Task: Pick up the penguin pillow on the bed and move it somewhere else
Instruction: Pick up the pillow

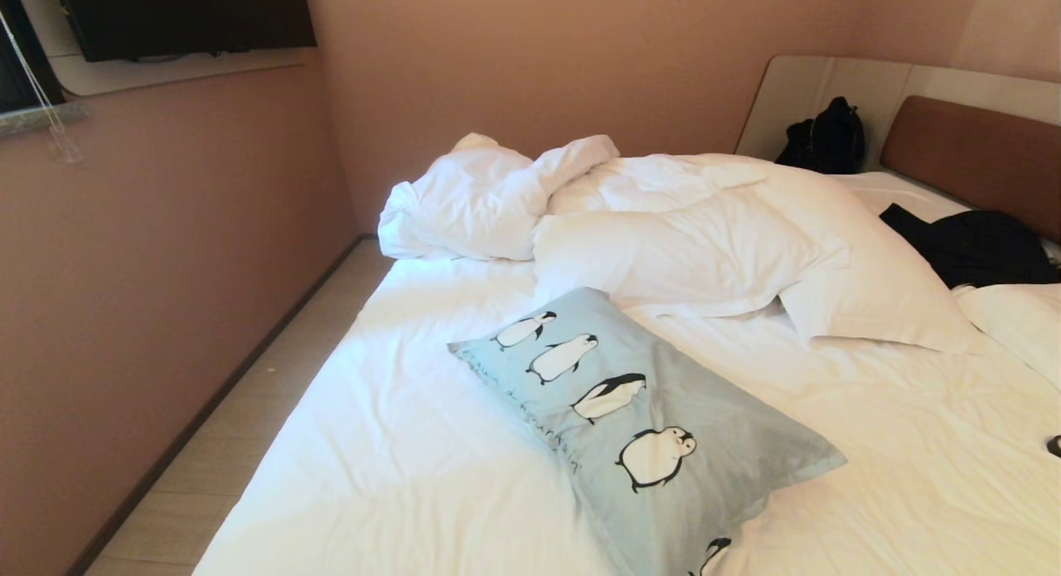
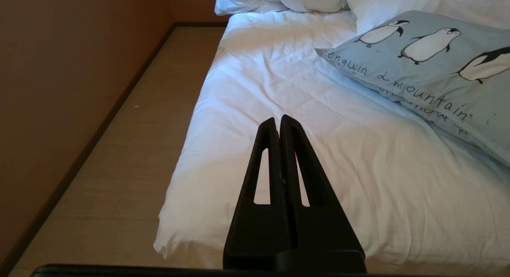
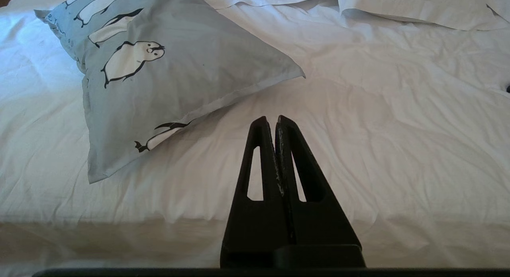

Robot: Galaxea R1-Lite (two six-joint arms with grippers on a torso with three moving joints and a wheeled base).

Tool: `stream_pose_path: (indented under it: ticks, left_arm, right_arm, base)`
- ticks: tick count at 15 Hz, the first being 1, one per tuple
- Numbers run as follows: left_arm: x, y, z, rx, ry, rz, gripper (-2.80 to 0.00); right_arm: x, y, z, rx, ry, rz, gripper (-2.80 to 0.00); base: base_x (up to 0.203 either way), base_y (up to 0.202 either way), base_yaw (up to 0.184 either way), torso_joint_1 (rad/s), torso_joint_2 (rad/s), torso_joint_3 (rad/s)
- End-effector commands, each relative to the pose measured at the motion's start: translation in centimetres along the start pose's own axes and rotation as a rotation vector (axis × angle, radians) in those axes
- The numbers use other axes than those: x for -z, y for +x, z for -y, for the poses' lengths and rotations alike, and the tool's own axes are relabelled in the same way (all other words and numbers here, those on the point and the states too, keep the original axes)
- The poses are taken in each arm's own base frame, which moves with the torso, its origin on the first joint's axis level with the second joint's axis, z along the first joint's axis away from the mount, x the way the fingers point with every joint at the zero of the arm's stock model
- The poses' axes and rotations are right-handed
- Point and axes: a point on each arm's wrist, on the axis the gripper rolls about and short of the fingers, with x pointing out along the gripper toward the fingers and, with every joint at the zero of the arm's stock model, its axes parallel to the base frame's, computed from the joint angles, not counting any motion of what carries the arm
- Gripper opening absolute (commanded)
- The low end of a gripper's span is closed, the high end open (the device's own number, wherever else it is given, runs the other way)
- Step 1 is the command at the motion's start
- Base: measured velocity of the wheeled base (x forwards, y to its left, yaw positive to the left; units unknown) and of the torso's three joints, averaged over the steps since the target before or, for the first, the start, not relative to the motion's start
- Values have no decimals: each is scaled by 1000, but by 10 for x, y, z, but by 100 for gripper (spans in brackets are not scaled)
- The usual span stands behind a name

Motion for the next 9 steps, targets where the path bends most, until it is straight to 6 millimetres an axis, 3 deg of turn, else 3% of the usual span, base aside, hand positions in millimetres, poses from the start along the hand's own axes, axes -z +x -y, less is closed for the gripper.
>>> stream_pose_path:
  ticks: [1, 9]
  left_arm:
    - [0, 0, 0, -1, -1, -1, -280]
    - [0, 0, 0, -1, -1, -1, -280]
  right_arm:
    - [0, 0, 0, -1, -1, -2, -280]
    - [0, 0, 0, 0, -3, -1, -280]
  base:
    - [0, 0, 0, 0, 0, 0]
    - [0, 0, 0, 0, 0, 0]
